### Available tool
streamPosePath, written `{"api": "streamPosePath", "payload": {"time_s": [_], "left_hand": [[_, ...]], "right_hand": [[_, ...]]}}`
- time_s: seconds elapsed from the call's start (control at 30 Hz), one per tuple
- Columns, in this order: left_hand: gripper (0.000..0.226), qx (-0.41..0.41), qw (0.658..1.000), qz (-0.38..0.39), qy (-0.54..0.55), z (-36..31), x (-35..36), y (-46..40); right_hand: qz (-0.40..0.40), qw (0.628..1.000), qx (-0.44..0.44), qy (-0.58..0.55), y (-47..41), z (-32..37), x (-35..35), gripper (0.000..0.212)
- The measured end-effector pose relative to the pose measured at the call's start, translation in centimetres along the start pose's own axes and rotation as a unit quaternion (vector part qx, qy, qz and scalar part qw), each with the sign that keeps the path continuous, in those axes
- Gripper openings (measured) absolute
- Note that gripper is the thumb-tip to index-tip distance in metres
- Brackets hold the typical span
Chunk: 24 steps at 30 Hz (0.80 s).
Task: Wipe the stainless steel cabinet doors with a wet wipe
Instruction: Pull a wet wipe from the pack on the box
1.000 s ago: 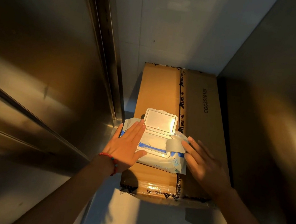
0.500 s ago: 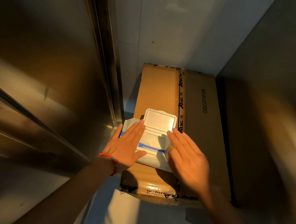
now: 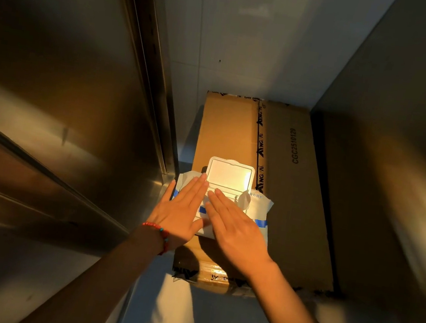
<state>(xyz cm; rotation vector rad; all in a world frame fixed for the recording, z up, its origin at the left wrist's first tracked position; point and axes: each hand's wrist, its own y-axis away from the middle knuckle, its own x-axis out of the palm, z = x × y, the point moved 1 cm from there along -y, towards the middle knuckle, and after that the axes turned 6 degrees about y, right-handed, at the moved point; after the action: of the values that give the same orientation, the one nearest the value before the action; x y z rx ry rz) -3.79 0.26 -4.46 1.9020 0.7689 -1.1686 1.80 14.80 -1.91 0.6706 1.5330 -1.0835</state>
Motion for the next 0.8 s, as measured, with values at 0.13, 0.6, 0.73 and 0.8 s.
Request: {"api": "streamPosePath", "payload": {"time_s": [0.13, 0.6, 0.73, 0.8], "left_hand": [[0.069, 0.0, 1.0, -0.004, -0.009, 0.2, 0.4, -0.1], [0.074, -0.007, 1.0, 0.007, 0.015, 0.3, 0.5, -0.4], [0.075, -0.01, 1.0, 0.009, 0.019, 0.3, 0.5, -0.4], [0.075, -0.012, 1.0, 0.009, 0.022, 0.3, 0.5, -0.4]], "right_hand": [[0.031, 0.999, 0.031, 0.0, -0.2, -0.2, 0.9, 0.069], [0.138, 0.983, 0.122, -0.013, -0.4, -1.2, 1.2, 0.062], [0.144, 0.981, 0.128, -0.025, -0.5, -1.6, 0.9, 0.065], [0.154, 0.98, 0.122, -0.031, -0.5, -1.7, 0.8, 0.063]]}}
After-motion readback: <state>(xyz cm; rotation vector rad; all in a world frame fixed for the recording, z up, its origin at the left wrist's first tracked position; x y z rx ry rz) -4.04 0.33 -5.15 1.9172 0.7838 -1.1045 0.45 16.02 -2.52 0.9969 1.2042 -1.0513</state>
